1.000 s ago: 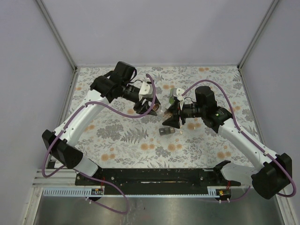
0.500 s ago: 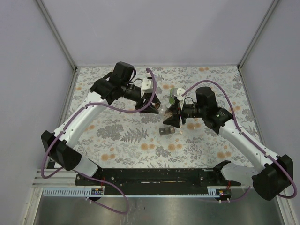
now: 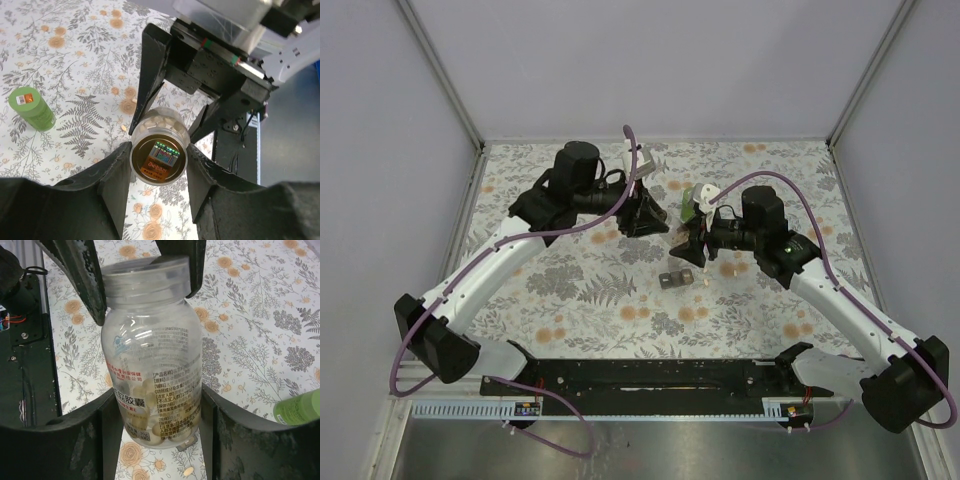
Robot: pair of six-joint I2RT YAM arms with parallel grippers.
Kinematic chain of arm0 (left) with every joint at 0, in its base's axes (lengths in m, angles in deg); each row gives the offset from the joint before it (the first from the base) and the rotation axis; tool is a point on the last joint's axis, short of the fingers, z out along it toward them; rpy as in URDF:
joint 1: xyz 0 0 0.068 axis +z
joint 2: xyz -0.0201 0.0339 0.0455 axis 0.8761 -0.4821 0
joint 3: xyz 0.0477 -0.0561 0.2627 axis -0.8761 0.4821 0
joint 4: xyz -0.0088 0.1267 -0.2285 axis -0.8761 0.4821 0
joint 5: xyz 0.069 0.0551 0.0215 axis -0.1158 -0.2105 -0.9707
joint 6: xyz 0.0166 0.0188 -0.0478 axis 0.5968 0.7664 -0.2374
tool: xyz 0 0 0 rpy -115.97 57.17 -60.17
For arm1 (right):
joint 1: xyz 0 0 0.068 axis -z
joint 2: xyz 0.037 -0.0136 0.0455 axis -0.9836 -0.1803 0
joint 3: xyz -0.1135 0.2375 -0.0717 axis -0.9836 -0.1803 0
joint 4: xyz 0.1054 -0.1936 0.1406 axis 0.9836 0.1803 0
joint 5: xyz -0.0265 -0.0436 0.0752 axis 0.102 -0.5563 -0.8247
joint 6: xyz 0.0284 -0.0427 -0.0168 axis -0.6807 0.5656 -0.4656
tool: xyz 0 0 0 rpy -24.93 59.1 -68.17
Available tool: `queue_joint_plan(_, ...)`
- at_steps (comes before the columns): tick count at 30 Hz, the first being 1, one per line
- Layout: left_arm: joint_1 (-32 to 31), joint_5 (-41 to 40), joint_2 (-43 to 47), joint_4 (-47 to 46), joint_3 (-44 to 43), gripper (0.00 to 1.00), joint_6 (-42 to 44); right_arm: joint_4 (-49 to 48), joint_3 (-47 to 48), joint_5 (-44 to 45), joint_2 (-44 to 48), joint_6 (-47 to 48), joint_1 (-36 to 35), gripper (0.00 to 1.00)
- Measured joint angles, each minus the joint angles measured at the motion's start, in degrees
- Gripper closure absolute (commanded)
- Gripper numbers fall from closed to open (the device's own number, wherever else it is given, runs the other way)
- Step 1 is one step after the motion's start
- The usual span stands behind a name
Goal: Sort the pills into containers
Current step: Unscrew the lid of the pill bottle.
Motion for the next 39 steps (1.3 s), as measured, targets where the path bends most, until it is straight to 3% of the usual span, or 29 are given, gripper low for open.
queue_joint_plan(6,-2.99,-8.94,-0.90,-0.26,-1.79,0.99,-7.69,0.24,0.00,3.13,0.02,-0.13,0.00,0.99)
queue_joint_plan(8,-3.43,-11.06,-1.73,0.15,-2.71,0.89,-10.10,0.24,-0.07,4.44,0.17,-0.15,0.00,0.99)
queue_joint_plan(11,-3.78,-13.38,-2.38,0.35,-2.99,0.86,-13.38,0.11,-0.57,6.40,0.55,-0.15,0.00,0.99)
queue_joint_plan(18,-5.31,-18.14,-2.45,0.70,-3.15,0.32,-16.63,0.04,-0.98,7.85,0.57,-0.17,-0.02,0.99)
queue_joint_plan(20,-5.55,-18.64,-2.45,1.42,-3.17,0.12,-16.72,-0.39,-0.98,8.15,0.59,-0.52,0.00,1.00)
queue_joint_plan(22,-5.84,-19.12,-2.45,1.90,-3.17,0.01,-15.78,-0.92,-0.98,8.22,0.61,-0.76,0.00,0.99)
queue_joint_plan(30,-6.05,-20.33,-1.60,4.61,-3.17,0.01,-8.24,-1.22,-0.98,7.58,0.68,-1.03,0.00,1.00)
queue_joint_plan(35,-5.40,-18.58,-0.09,8.66,-4.87,0.01,5.05,-0.74,-0.98,4.81,0.68,-0.79,0.00,1.00)
queue_joint_plan(39,-3.89,-10.95,0.09,15.41,-8.83,0.01,20.26,0.83,-0.96,1.38,0.61,-0.07,0.00,1.00)
